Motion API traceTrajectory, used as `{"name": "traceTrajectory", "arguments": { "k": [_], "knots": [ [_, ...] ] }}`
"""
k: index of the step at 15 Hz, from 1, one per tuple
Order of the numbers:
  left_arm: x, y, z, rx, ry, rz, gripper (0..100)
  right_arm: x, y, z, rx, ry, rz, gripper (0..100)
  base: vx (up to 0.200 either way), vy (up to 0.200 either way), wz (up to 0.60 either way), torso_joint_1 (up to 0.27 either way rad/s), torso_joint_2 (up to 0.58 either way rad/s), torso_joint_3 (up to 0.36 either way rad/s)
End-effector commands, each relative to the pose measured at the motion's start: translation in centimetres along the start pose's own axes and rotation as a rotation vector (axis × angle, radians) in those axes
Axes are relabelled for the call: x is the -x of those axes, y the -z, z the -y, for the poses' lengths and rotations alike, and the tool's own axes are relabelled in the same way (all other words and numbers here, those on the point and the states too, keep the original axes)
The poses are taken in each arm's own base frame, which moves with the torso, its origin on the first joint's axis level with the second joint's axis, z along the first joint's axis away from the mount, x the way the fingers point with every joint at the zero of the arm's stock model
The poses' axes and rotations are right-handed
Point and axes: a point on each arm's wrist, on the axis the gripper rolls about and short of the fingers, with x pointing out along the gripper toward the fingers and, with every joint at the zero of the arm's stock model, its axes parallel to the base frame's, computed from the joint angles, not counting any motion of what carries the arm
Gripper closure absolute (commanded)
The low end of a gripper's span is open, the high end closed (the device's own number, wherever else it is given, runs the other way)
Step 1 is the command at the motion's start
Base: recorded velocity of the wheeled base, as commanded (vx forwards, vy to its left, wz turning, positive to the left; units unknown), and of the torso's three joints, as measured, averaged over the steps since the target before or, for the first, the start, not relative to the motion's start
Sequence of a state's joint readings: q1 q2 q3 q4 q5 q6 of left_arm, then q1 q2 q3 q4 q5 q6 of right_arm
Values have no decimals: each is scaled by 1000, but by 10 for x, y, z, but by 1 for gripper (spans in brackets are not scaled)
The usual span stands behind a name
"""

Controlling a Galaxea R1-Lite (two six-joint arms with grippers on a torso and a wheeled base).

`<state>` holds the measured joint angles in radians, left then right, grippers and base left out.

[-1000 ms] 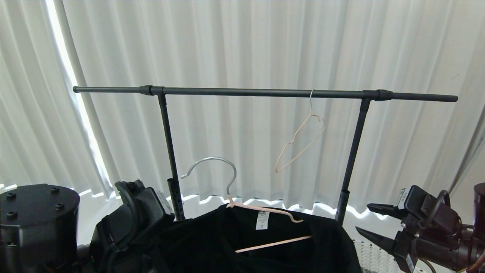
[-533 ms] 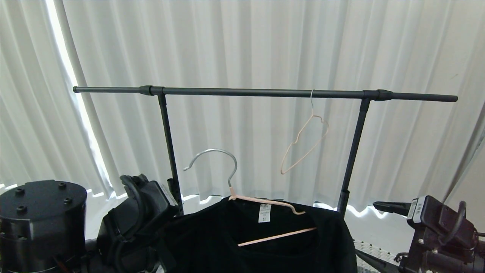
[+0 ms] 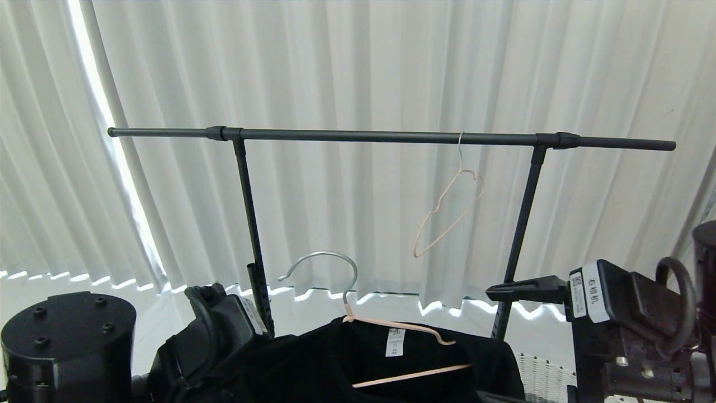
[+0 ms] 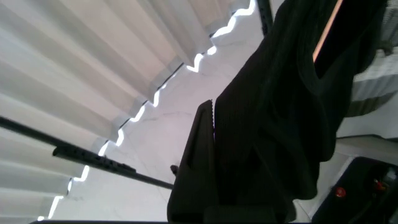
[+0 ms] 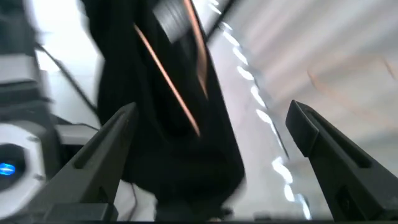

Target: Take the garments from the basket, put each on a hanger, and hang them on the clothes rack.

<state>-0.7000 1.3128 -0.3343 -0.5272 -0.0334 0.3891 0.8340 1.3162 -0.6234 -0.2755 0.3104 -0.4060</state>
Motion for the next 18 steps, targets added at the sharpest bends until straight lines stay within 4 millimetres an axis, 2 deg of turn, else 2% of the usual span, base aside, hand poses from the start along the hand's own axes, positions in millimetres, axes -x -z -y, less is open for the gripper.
{"name": "traceTrajectory", "arguments": {
  "k": [1, 5, 8, 18],
  "knots": [
    [0, -6, 9, -29, 46, 27, 100, -27, -13, -10, 27, -104, -2, 0, 0, 0, 0, 0, 0, 0],
    [-1, -14, 20, -72, 97, 87, 100, -44, -11, -18, 24, -160, -33, 0, 0, 0, 0, 0, 0, 0],
    [0, -14, 20, -113, 93, 95, 100, -47, -17, -24, -162, -176, -42, 0, 0, 0, 0, 0, 0, 0],
    [1, -15, 20, -113, 91, 102, 100, -52, -2, -14, -224, -104, -148, 0, 0, 0, 0, 0, 0, 0]
  ]
}}
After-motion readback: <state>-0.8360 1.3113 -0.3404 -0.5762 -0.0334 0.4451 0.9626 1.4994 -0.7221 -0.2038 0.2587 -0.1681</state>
